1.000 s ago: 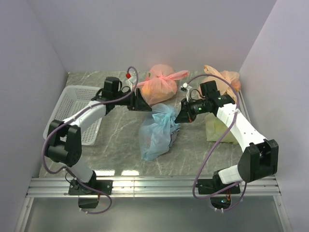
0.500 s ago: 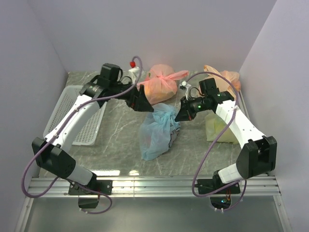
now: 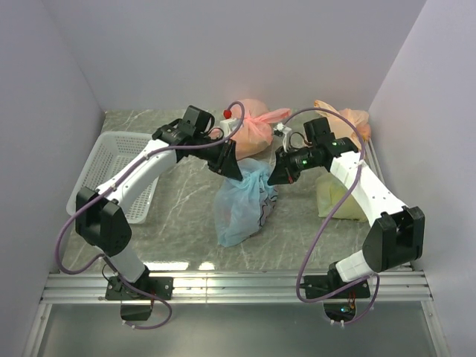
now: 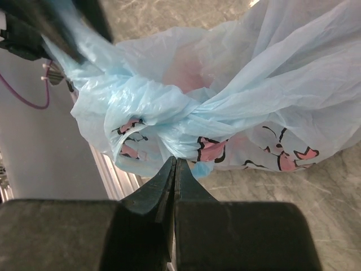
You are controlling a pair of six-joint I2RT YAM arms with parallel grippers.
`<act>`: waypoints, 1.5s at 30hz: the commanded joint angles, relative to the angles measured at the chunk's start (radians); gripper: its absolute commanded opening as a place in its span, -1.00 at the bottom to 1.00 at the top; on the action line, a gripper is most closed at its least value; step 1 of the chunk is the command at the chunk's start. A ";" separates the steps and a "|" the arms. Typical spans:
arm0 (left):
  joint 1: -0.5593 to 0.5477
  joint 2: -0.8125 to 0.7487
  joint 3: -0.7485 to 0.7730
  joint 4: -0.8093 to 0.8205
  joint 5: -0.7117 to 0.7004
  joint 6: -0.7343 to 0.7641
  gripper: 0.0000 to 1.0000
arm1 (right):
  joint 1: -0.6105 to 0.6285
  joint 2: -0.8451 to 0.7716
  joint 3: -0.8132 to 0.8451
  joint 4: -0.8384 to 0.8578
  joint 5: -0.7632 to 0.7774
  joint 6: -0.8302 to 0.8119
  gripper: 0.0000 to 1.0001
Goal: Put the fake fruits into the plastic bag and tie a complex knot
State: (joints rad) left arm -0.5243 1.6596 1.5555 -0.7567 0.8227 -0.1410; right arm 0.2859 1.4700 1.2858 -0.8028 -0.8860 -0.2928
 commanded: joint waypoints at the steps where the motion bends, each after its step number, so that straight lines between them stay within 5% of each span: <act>1: 0.033 -0.009 -0.031 -0.004 0.067 0.034 -0.79 | 0.006 -0.003 0.050 -0.030 0.019 -0.057 -1.00; 2: 0.055 -0.012 -0.052 0.005 0.076 0.023 -0.99 | 0.003 -0.004 0.050 -0.051 0.027 -0.069 -1.00; 6: 0.206 -0.053 -0.092 0.023 0.089 -0.002 -0.99 | -0.033 -0.022 0.040 -0.114 0.080 -0.158 -1.00; 18: 0.340 -0.212 -0.408 0.111 -0.370 0.104 -0.99 | -0.165 -0.010 -0.177 -0.073 0.427 -0.332 -1.00; 23: 0.340 -0.178 -0.451 0.134 -0.459 0.115 -0.99 | -0.174 0.009 -0.142 -0.061 0.417 -0.299 -1.00; 27: 0.337 -0.152 -0.402 0.112 -0.328 0.196 -0.99 | -0.151 0.036 -0.048 -0.128 0.294 -0.283 -1.00; 30: 0.314 -0.147 -0.354 0.086 -0.251 0.231 -0.75 | -0.148 0.087 0.056 -0.223 0.164 -0.222 -0.28; 33: 0.310 -0.161 -0.339 0.092 -0.244 0.231 -0.37 | -0.149 0.072 0.101 -0.199 0.151 -0.063 0.19; 36: 0.299 -0.164 -0.334 0.089 -0.266 0.239 -0.30 | -0.151 0.056 0.118 -0.159 0.209 0.090 0.37; 45: 0.254 -0.178 -0.334 0.080 -0.286 0.270 -0.31 | -0.168 0.108 0.029 -0.105 0.299 0.245 0.43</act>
State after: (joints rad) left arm -0.2531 1.5146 1.1889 -0.6712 0.5484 0.0937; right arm 0.1360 1.5555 1.3392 -0.9375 -0.6006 -0.1375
